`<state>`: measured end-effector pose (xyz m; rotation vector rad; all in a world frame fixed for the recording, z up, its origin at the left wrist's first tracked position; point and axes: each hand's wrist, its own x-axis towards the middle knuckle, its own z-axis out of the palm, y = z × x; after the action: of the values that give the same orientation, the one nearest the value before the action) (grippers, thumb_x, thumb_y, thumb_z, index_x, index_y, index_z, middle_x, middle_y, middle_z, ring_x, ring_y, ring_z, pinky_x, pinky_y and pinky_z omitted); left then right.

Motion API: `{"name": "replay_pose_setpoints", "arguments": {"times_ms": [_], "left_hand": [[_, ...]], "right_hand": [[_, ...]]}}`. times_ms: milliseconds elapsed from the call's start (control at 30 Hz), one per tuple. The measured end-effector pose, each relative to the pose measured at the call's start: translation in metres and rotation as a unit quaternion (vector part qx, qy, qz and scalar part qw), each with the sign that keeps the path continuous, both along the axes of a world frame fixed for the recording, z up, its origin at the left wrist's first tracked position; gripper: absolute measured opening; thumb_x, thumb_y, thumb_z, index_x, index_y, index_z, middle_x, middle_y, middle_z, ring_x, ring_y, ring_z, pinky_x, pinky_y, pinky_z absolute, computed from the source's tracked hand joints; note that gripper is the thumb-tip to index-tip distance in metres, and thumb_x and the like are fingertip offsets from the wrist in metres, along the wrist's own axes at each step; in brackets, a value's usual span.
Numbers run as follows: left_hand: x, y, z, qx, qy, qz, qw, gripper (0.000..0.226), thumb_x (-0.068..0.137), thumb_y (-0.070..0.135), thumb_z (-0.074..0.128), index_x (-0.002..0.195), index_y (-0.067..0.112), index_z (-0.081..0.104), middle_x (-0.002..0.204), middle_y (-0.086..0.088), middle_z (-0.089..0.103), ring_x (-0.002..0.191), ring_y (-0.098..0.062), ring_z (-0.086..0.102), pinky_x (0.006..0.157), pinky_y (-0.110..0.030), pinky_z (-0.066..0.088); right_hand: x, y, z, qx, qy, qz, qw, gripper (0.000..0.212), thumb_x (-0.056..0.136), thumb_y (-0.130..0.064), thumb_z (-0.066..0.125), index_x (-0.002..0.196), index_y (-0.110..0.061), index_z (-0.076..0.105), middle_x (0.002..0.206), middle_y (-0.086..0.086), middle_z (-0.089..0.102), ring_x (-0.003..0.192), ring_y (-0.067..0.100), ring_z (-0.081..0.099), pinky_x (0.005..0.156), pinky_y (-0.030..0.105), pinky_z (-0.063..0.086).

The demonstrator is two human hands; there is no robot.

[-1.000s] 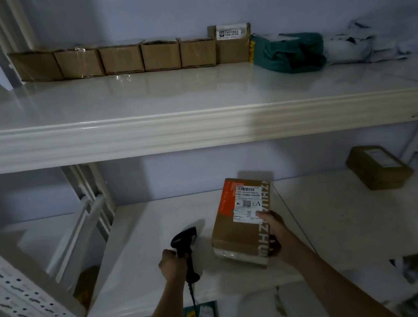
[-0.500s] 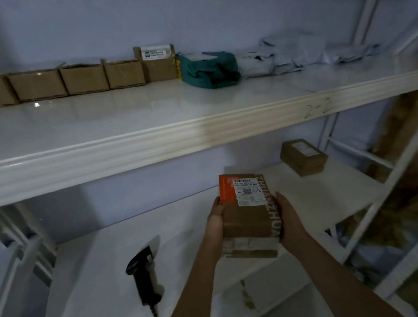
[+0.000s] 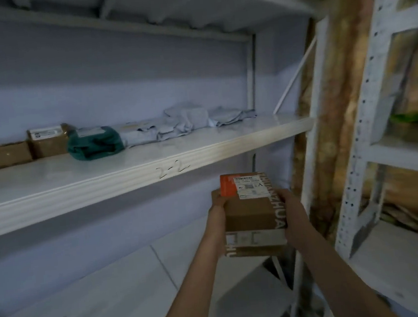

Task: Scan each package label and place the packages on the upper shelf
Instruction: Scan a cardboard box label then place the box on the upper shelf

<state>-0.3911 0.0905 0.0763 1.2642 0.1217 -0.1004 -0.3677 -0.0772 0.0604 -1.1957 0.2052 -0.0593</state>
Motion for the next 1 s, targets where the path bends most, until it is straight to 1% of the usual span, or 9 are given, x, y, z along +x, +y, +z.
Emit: {"name": "replay_pose_setpoints", "arguments": {"times_ms": [133,233,367,567,633,733,800,900,1000], "left_hand": [[0.01,-0.078,0.03,0.02,-0.037,-0.02,0.999,0.039,0.098,0.04,0.046,0.123,0.018,0.065,0.109,-0.012,0.073,0.1,-0.029,0.07,0.087,-0.039,0.058],[0.021,-0.128,0.057,0.021,-0.068,-0.04,0.997,0.036,0.098,0.041,0.046,0.124,0.023,0.063,0.108,-0.009,0.073,0.097,-0.027,0.069,0.084,-0.038,0.057],[0.052,-0.171,0.09,0.018,-0.132,-0.078,0.988,0.036,0.097,0.043,0.047,0.129,0.032,0.059,0.119,-0.009,0.07,0.111,-0.033,0.066,0.102,-0.052,0.049],[0.125,-0.195,0.132,0.102,-0.219,-0.053,0.969,0.037,0.098,0.043,0.044,0.129,0.03,0.059,0.118,-0.002,0.07,0.108,-0.023,0.067,0.1,-0.043,0.05],[0.154,-0.196,0.143,0.098,-0.254,-0.051,0.961,0.034,0.095,0.044,0.044,0.122,0.034,0.062,0.111,0.001,0.074,0.101,-0.021,0.071,0.092,-0.04,0.055],[0.203,-0.194,0.163,0.084,-0.266,-0.022,0.96,0.032,0.09,0.047,0.047,0.115,0.037,0.064,0.107,0.0,0.074,0.096,-0.021,0.072,0.084,-0.039,0.058],[0.237,-0.192,0.181,0.092,-0.265,-0.006,0.96,0.044,0.08,0.055,0.048,0.117,0.036,0.063,0.115,-0.005,0.07,0.1,-0.025,0.07,0.091,-0.044,0.057],[0.29,-0.19,0.209,0.104,-0.247,0.01,0.963,0.065,0.067,0.065,0.05,0.123,0.035,0.06,0.131,-0.011,0.057,0.108,-0.031,0.065,0.097,-0.049,0.053],[0.34,-0.189,0.234,0.124,-0.247,-0.007,0.961,0.075,0.073,0.067,0.053,0.138,0.031,0.05,0.139,-0.013,0.05,0.116,-0.034,0.06,0.099,-0.05,0.051]], "right_hand": [[0.002,-0.079,0.036,-0.01,-0.027,-0.031,0.999,0.031,0.094,-0.033,0.055,0.097,-0.01,0.076,0.088,0.011,0.078,0.078,0.028,0.075,0.078,0.041,0.061],[0.006,-0.127,0.06,0.007,-0.059,-0.069,0.996,0.032,0.092,-0.037,0.059,0.096,-0.012,0.078,0.092,0.011,0.078,0.082,0.029,0.074,0.083,0.042,0.058],[0.025,-0.17,0.088,0.045,-0.103,-0.085,0.99,0.024,0.091,-0.032,0.061,0.087,-0.016,0.08,0.084,0.009,0.079,0.068,0.024,0.076,0.061,0.034,0.061],[0.091,-0.195,0.126,0.062,-0.149,-0.113,0.98,0.026,0.092,-0.034,0.059,0.092,-0.017,0.078,0.082,0.006,0.078,0.064,0.022,0.074,0.061,0.033,0.059],[0.12,-0.195,0.142,0.067,-0.16,-0.119,0.978,0.035,0.095,-0.039,0.055,0.09,-0.015,0.079,0.087,0.007,0.078,0.07,0.024,0.073,0.071,0.037,0.057],[0.17,-0.193,0.163,0.063,-0.167,-0.133,0.975,0.05,0.099,-0.046,0.045,0.11,-0.007,0.074,0.102,0.015,0.074,0.091,0.032,0.069,0.091,0.047,0.053],[0.205,-0.191,0.182,0.054,-0.174,-0.13,0.975,0.052,0.098,-0.049,0.044,0.112,-0.007,0.072,0.095,0.012,0.076,0.086,0.029,0.071,0.084,0.042,0.056],[0.253,-0.187,0.213,0.026,-0.189,-0.107,0.976,0.042,0.097,-0.049,0.049,0.096,-0.016,0.075,0.073,0.0,0.076,0.062,0.016,0.071,0.057,0.025,0.055],[0.297,-0.182,0.236,-0.05,-0.201,-0.056,0.977,0.038,0.084,-0.055,0.064,0.102,-0.024,0.076,0.093,0.0,0.079,0.081,0.021,0.076,0.073,0.034,0.06]]}}
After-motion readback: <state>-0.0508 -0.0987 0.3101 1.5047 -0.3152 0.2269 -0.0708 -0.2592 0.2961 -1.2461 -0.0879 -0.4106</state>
